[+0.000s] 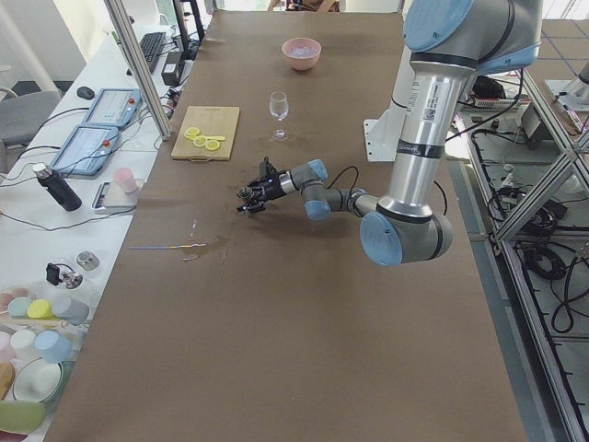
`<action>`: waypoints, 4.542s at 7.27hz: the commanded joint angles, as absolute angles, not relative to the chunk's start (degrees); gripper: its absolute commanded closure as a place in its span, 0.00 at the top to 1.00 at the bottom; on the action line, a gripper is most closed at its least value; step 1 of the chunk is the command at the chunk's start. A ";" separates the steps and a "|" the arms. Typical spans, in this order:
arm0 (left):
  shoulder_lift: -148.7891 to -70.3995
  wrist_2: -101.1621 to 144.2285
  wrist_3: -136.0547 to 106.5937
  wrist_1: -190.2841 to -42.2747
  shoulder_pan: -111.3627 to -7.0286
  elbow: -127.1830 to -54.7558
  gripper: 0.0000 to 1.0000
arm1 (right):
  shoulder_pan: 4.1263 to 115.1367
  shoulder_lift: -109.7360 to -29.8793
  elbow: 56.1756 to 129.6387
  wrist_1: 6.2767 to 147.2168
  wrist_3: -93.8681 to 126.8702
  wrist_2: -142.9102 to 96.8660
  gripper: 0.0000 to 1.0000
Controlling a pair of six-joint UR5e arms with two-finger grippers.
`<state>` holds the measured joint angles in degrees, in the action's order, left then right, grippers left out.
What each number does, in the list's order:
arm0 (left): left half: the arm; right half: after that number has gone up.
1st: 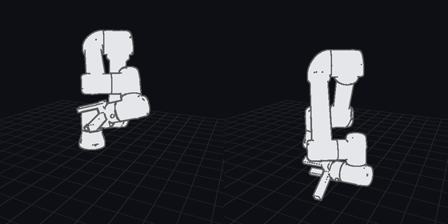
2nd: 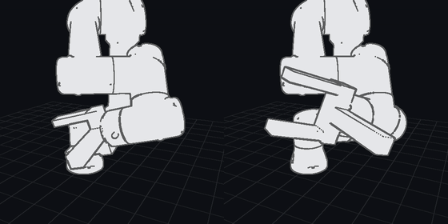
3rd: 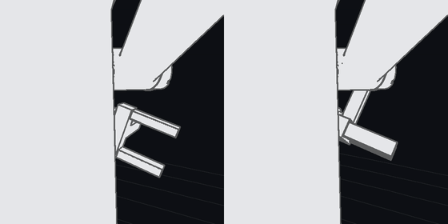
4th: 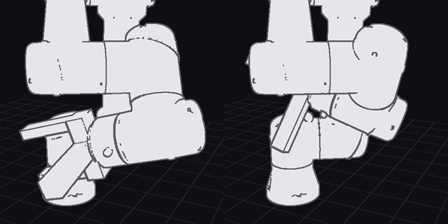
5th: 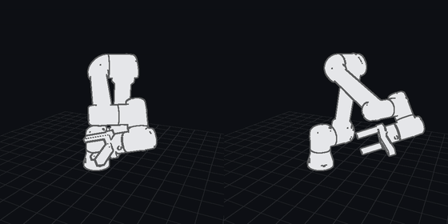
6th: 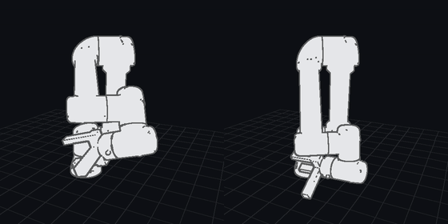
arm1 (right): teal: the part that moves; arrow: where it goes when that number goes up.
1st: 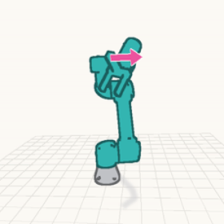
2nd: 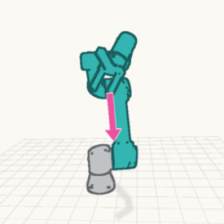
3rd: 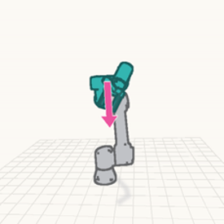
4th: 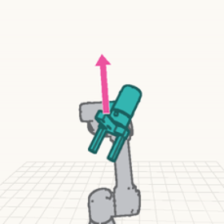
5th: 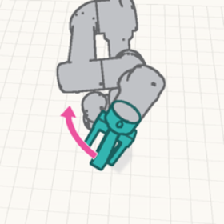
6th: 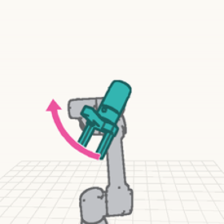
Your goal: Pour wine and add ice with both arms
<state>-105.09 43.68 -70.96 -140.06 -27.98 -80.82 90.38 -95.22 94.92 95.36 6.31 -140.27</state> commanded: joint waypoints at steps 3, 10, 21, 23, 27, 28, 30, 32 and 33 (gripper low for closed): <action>-105.03 43.77 -70.93 -140.19 -27.78 -80.60 0.72 | 90.35 -95.19 94.92 95.36 6.33 -140.36 1.00; -104.24 43.68 -70.93 -142.73 -27.16 -80.42 0.71 | 90.26 -95.10 94.92 95.36 6.33 -140.36 1.00; -103.52 46.31 -52.86 -143.53 -28.04 -98.07 0.00 | 89.74 -94.92 94.31 95.36 6.33 -140.36 1.00; -103.89 52.71 -45.37 -143.18 -29.00 -102.28 0.00 | 89.65 -94.83 93.87 95.36 6.33 -140.45 1.00; -108.27 55.28 -38.34 -141.52 -28.74 -104.33 0.00 | 89.12 -94.57 92.73 95.27 6.42 -141.15 1.00; -109.85 55.37 -36.67 -136.11 -28.57 -105.98 0.00 | 89.12 -94.57 92.72 95.27 6.50 -141.24 1.00; -112.40 55.63 -36.91 -127.55 -28.04 -108.89 0.00 | 89.03 -94.57 92.64 95.27 6.50 -141.24 1.00; -113.37 55.55 -37.09 -126.05 -25.69 -108.81 0.00 | 88.86 -93.96 92.81 95.27 6.59 -141.07 1.00; -114.07 55.55 -37.61 -124.82 -24.19 -108.81 0.00 | 88.77 -93.17 92.81 95.36 6.24 -140.98 1.00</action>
<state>-113.31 55.55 -37.17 -126.26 -26.01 -108.71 88.88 -93.95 92.79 95.31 6.48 -141.08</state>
